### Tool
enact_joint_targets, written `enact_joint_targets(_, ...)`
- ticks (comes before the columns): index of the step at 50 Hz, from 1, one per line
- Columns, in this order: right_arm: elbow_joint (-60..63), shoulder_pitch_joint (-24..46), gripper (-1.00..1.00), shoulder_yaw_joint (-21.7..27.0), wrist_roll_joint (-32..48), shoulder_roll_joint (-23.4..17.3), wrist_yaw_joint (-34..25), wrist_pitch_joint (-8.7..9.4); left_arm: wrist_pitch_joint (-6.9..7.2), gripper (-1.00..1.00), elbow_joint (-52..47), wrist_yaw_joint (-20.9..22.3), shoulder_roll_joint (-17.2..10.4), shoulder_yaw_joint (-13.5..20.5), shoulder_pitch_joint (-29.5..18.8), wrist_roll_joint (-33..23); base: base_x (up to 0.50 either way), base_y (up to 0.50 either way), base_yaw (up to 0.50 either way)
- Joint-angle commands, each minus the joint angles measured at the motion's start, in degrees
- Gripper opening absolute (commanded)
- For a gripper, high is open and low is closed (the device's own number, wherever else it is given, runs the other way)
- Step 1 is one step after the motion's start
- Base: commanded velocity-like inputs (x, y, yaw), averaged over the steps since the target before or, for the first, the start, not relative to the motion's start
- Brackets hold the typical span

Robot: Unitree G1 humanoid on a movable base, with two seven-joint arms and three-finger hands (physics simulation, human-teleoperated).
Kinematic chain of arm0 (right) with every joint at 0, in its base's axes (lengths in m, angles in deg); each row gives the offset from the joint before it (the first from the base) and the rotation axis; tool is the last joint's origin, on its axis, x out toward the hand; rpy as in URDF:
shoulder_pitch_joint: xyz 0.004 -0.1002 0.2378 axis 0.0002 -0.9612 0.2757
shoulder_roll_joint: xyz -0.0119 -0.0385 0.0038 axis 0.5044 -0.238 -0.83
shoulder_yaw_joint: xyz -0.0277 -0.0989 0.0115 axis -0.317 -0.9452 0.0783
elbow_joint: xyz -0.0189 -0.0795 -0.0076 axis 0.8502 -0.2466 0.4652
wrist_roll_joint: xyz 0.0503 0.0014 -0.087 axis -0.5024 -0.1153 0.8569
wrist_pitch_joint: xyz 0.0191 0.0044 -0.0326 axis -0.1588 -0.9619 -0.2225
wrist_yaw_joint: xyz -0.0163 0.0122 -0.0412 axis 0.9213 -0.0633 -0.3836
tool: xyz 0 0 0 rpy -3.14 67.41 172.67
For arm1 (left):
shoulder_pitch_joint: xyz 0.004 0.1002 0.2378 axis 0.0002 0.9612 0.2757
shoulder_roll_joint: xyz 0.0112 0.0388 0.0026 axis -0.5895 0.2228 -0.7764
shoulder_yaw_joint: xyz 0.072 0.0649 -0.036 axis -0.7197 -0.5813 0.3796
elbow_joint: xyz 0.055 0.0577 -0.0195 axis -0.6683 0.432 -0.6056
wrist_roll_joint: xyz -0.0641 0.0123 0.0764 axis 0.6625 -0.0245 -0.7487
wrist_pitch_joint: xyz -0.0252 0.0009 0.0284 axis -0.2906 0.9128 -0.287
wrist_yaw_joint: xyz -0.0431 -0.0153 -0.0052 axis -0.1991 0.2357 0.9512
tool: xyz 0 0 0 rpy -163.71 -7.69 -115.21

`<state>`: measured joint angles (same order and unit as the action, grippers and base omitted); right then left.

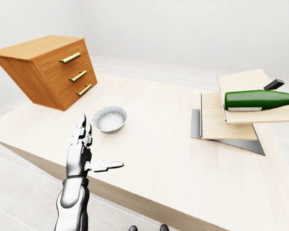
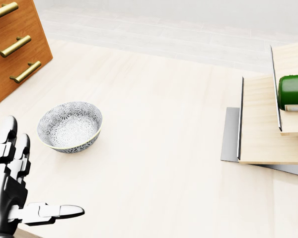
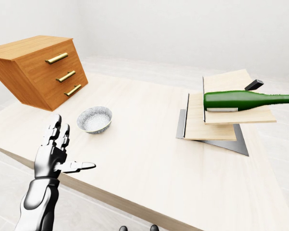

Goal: Put the wine bottle on the wine rack.

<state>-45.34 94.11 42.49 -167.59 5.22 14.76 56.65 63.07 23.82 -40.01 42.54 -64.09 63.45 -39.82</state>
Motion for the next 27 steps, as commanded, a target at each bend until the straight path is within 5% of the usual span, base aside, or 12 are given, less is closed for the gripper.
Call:
enact_joint_targets(1,10.15,-5.26,1.00,5.09,-10.40,-5.94,4.94,0.00,-0.75,1.00,1.77,-0.20,-0.18,-0.23,-0.93,0.03,0.00,0.00,0.00)
enact_joint_targets(10,16.92,-12.60,1.00,13.46,-16.46,-7.46,7.72,0.00,-2.03,1.00,3.14,-0.66,-0.43,-0.60,-2.29,0.12,0.00,0.00,0.00)
enact_joint_targets(25,22.68,-16.47,1.00,25.41,-24.94,-10.22,12.67,0.00,-7.43,1.00,6.18,-2.38,-1.00,-0.67,-3.91,-1.00,0.00,0.00,0.00)
enact_joint_targets(27,23.31,-16.87,1.00,27.23,-26.22,-10.78,13.45,0.00,-6.36,1.00,5.45,-2.02,-1.20,-0.50,-3.84,-0.23,0.00,0.00,0.00)
